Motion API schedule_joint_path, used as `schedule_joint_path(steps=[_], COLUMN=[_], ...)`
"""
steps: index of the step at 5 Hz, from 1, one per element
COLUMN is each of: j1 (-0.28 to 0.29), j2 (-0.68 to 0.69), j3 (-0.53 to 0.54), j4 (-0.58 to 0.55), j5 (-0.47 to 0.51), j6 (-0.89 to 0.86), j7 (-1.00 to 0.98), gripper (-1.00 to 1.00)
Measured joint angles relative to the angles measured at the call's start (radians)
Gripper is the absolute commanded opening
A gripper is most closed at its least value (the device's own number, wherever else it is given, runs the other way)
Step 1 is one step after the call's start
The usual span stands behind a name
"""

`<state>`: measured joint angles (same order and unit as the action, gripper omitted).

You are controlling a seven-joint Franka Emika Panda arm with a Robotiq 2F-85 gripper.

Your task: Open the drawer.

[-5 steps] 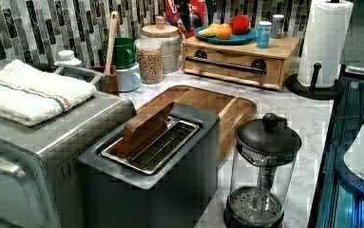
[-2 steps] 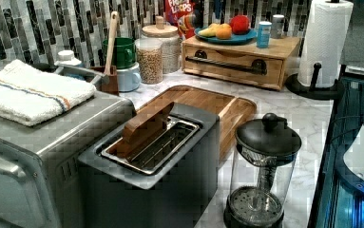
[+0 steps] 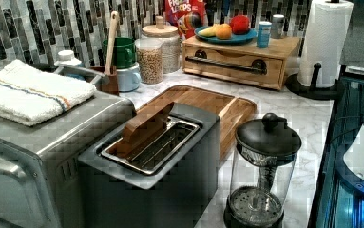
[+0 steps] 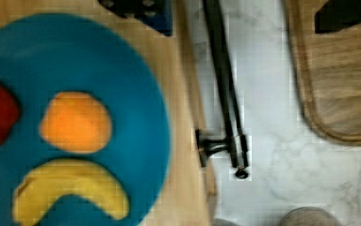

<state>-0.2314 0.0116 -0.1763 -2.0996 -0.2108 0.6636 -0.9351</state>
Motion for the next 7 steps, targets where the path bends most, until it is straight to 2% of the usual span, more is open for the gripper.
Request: schedule_joint_path(steps=[2,6,7], j1=[-0.032,-0.028,-0.027], j2=[0.015,0.083,0.110], j3=[-0.005,0.022,0.019], j4=[-0.016,-0.096,-0.125], j5=[0.008,0.020,0.065], j6=[0.048,0.282,0.286], j7=[-0.008,-0.007,-0.007], gripper=[1.00,1.00,1.00])
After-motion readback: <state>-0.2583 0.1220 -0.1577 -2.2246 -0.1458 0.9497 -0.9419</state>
